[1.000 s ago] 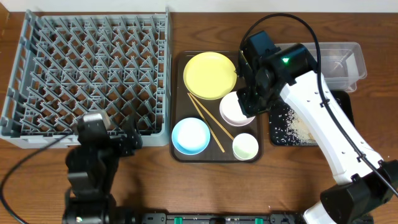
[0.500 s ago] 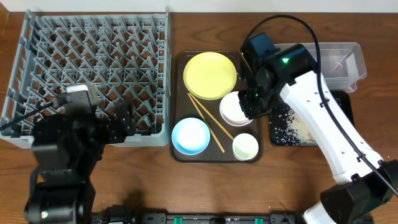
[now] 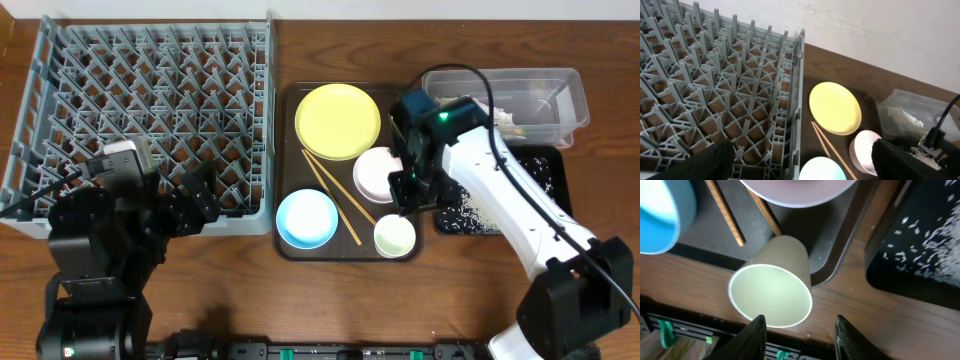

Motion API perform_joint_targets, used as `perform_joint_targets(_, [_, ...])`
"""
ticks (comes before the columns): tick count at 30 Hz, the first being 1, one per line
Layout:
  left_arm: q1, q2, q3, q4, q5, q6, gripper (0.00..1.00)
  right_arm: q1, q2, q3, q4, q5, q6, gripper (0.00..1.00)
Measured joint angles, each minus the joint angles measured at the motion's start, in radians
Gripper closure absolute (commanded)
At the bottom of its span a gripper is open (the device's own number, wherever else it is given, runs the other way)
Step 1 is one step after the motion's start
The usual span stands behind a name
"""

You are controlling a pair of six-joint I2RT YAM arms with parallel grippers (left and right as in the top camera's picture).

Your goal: Sort waste into correct bins and load items into the dishwasher

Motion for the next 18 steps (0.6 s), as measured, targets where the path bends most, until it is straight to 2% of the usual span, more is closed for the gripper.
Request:
perform_joint_targets(10, [0.0, 0.0, 0.0, 0.0, 0.0, -0.003, 0.11, 0.005, 0.0, -0.155, 0.112, -0.007, 0.0, 0.56])
perform_joint_targets(18, [0.0, 0.0, 0.0, -0.002, 0.0, -0.003, 0.11, 0.037, 0.0, -0.269, 0.234, -0.009, 0.013, 0.61])
